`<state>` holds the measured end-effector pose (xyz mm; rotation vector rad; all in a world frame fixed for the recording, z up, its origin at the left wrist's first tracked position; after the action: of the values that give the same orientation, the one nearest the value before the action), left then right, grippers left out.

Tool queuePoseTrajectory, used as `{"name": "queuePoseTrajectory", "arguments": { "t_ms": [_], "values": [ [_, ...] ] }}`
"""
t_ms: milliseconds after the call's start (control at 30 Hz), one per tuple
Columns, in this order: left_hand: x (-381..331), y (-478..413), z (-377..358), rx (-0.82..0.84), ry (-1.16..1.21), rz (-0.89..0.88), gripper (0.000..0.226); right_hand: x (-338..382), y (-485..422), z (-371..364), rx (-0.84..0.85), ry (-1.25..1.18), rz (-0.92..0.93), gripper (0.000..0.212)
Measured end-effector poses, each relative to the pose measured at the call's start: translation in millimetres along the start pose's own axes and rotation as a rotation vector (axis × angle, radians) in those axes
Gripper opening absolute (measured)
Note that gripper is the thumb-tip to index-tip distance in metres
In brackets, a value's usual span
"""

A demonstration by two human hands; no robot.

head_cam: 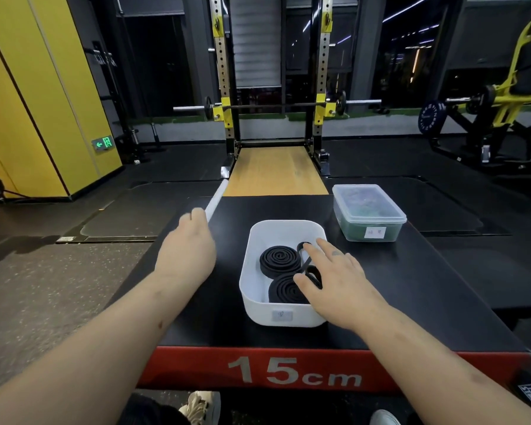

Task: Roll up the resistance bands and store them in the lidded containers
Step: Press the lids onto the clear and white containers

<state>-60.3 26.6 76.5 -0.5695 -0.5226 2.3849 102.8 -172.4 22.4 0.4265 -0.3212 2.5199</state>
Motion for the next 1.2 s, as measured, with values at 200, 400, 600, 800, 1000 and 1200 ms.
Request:
{"name": "queuePoseTrajectory", "arguments": {
  "t_ms": [200,400,600,800,1000,1200],
  "values": [
    [-33.8,-27.5,57.3,-0.129,0.157,-0.003,0.048,8.7,-4.7,15.4,-0.016,-0.056,-0.02,0.065],
    [-43.4,-34.2,59.1,-0.149,0.442,0.06,0.066,13.9,-15.1,19.0,-0.095,-0.155,0.026,0.057],
    [-34.5,-14.0,1.5,0.084,0.803,0.279,0.032,2.5,-19.1,19.0,-0.105,-0.256,0.013,0.059],
    [-41.7,18.1,-36.9,0.248,0.891,0.379,0.01,-17.5,-10.1,7.6,0.011,-0.256,-0.085,0.063],
    [-43.0,27.3,-48.2,0.277,0.787,0.296,0.025,-23.8,-6.8,-1.3,0.025,-0.238,-0.107,0.062],
    [-43.6,27.5,-54.8,0.279,0.742,0.298,0.032,-22.5,0.1,-7.7,0.015,-0.218,-0.11,0.063]
  ]
}}
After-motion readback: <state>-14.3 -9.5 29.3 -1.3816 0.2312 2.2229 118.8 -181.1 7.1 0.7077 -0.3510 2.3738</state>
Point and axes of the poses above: each hand's wrist, its own y-axis away from the middle knuckle, its own z-axis out of the back of the hand, x = y × z, the point moved 5 cm from there along -y, towards the middle knuckle, and after that the axes turned 2 degrees about -x, right-handed, at the moved point
